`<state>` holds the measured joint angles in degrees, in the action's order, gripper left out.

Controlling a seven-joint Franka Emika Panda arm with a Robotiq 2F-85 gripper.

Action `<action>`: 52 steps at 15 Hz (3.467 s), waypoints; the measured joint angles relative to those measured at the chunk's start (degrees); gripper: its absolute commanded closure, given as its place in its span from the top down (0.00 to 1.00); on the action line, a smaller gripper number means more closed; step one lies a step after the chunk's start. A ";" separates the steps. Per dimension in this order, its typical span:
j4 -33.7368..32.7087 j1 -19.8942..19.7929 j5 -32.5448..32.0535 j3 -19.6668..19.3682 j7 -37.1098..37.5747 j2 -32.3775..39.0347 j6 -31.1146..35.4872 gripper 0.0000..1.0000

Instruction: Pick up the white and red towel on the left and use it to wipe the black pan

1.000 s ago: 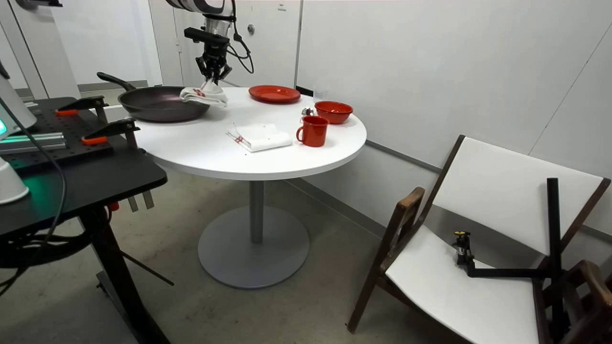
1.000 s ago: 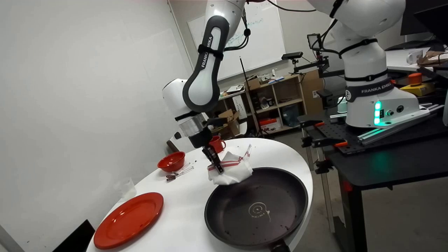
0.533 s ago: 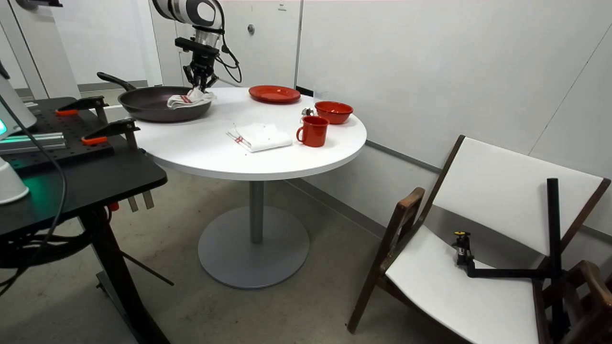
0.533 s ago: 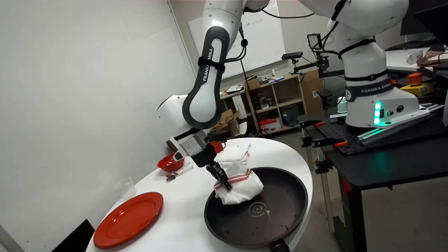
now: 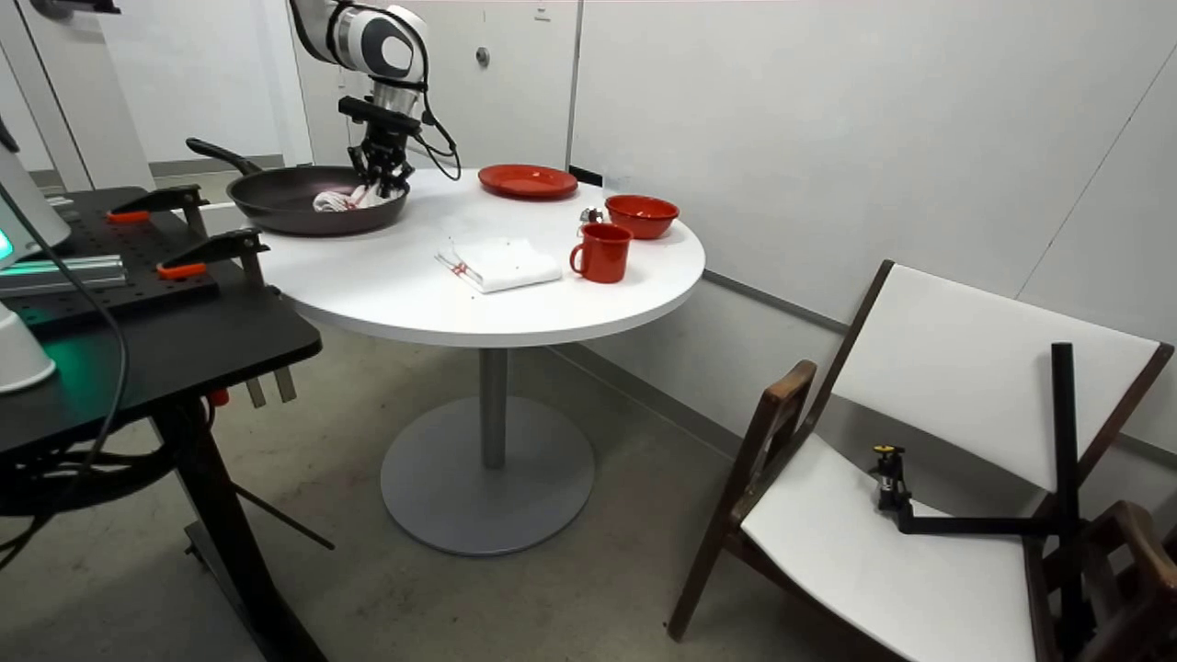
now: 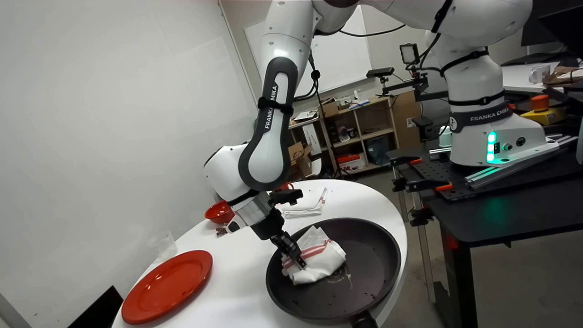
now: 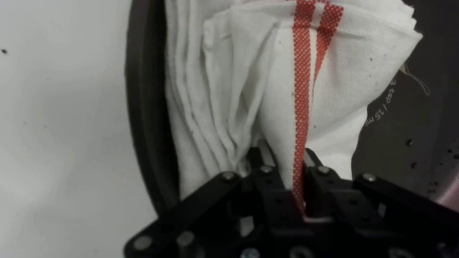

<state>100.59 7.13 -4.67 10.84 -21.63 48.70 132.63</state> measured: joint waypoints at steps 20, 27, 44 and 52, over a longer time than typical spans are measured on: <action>-0.85 3.43 -5.93 0.79 -1.13 0.41 -0.21 0.05; -1.04 4.15 -6.02 3.18 -3.04 0.98 -0.16 0.05; -0.81 7.06 -4.66 6.48 -4.60 2.07 -0.16 0.05; 2.42 1.69 1.04 8.63 -4.78 1.62 3.29 0.05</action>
<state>103.01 8.81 -3.62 19.47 -26.42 50.32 135.93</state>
